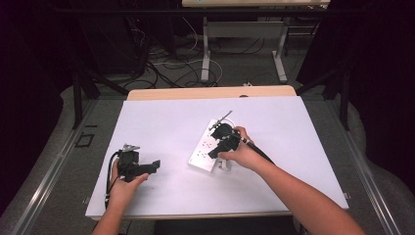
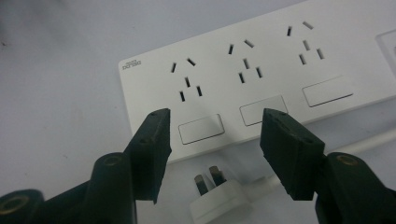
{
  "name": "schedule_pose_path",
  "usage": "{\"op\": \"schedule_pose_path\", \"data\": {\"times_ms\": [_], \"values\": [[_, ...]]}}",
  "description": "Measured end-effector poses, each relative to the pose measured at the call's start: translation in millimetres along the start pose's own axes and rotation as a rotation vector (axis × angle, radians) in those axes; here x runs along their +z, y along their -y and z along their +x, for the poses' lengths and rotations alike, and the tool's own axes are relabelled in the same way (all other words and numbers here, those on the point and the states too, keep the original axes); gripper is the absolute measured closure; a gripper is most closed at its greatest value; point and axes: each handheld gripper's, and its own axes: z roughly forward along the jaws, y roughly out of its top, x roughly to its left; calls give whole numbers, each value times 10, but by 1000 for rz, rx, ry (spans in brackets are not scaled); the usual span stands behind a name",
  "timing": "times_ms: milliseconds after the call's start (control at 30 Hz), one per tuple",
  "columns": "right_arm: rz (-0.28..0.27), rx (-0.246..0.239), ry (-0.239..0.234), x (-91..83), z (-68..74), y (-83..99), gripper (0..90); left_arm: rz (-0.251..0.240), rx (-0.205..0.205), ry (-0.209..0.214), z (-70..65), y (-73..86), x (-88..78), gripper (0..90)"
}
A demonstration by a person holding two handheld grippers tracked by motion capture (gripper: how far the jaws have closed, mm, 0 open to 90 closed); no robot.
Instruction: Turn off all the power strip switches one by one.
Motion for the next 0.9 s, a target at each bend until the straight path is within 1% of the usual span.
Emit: {"op": "schedule_pose_path", "data": {"times_ms": [33,67,100,133,167,200,233,267,300,333,367,400,433,467,500,533,567,600,633,667,700,733,800,833,867,900], "values": [[-12,19,7,-13,13,9,390,0,0,0,0,0,0,88],[-18,-9,11,-27,-10,13,376,-3,0,0,1,1,0,88],[-17,16,15,-43,1,22,358,-4,-3,0,0,1,0,88],[-23,12,12,-52,-7,33,343,-3,-5,0,0,1,-3,87],[-18,16,21,-60,-15,45,330,-6,-3,0,1,1,-2,88],[-38,16,11,-57,-23,65,321,-7,-3,0,1,1,-2,88],[-14,19,11,-77,-29,76,312,-5,-3,0,2,0,-4,88],[-8,24,23,-89,-33,94,304,-5,-5,0,-1,1,-3,88],[0,24,24,-103,-42,110,298,-6,-3,0,0,1,-2,88],[-11,34,20,-105,-40,128,294,-6,0,0,1,0,-3,88],[-6,31,25,-125,-53,146,294,-6,0,0,0,-1,-4,88],[-14,34,21,-139,-64,163,291,-6,0,0,1,-1,-6,88],[-16,54,22,-159,-66,184,274,-8,-1,0,0,-1,-7,88],[-26,53,16,-173,-78,203,247,6,-5,7,3,-4,-17,88],[-27,55,26,-196,-89,223,215,2,-5,5,4,-3,-14,88],[-40,64,29,-215,-101,243,194,1,-5,5,4,-3,-15,88],[-81,66,32,-217,-117,272,176,1,-5,4,4,-3,-15,88],[-54,90,45,-262,-119,284,159,0,-6,4,3,-3,-15,88],[-87,97,45,-275,-132,315,155,0,-5,3,2,-3,-15,88],[-104,100,52,-291,-155,340,151,0,-6,3,2,-3,-15,88],[-85,100,57,-342,-183,364,148,1,-7,3,2,-2,-15,88],[-118,111,66,-345,-200,393,143,1,-7,3,2,-3,-15,88],[-82,134,78,-417,-238,434,108,0,-7,3,2,-3,-17,88],[-122,140,90,-418,-261,468,87,1,-6,2,2,-3,-17,88],[-115,139,107,-456,-286,497,71,0,-6,2,3,-3,-19,88],[-122,150,114,-481,-307,524,57,-2,-6,3,3,-4,-19,88]]}}
